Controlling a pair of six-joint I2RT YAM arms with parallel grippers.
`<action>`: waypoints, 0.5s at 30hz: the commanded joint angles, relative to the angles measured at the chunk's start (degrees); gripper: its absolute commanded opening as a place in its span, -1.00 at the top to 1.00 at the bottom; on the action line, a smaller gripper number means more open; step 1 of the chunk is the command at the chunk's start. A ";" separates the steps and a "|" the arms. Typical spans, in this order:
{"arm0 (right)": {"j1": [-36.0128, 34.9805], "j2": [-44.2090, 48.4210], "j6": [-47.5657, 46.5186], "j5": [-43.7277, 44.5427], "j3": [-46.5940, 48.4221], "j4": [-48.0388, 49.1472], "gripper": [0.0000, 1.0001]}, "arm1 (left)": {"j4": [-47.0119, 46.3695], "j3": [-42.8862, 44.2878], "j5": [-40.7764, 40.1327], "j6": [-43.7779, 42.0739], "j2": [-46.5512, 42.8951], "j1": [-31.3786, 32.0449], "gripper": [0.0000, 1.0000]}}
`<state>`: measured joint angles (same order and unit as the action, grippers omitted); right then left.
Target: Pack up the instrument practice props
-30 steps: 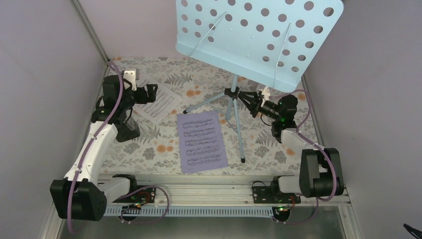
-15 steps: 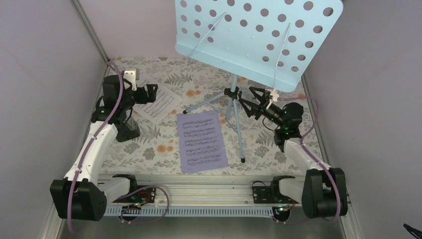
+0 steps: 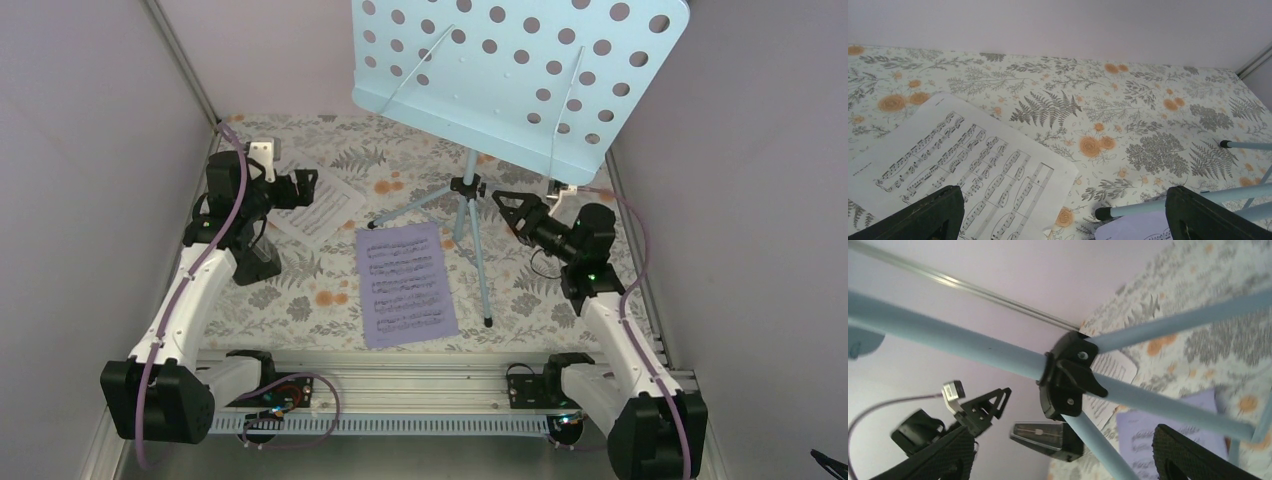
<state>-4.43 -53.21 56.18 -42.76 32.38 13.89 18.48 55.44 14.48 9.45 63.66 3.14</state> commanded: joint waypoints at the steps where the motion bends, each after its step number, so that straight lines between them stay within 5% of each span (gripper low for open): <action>1: -0.17 -0.30 20.27 -1.00 2.50 -6.89 -0.69 | -1.62 -0.46 1.36 -0.40 0.12 -0.15 -1.00; 15: -0.43 -7.13 39.68 -0.44 9.08 -8.41 -0.64 | -2.08 -0.62 3.76 0.37 0.33 -0.13 -1.00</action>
<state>-4.45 -58.24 89.65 -43.75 39.16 6.35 18.44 55.16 16.56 9.63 63.79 3.14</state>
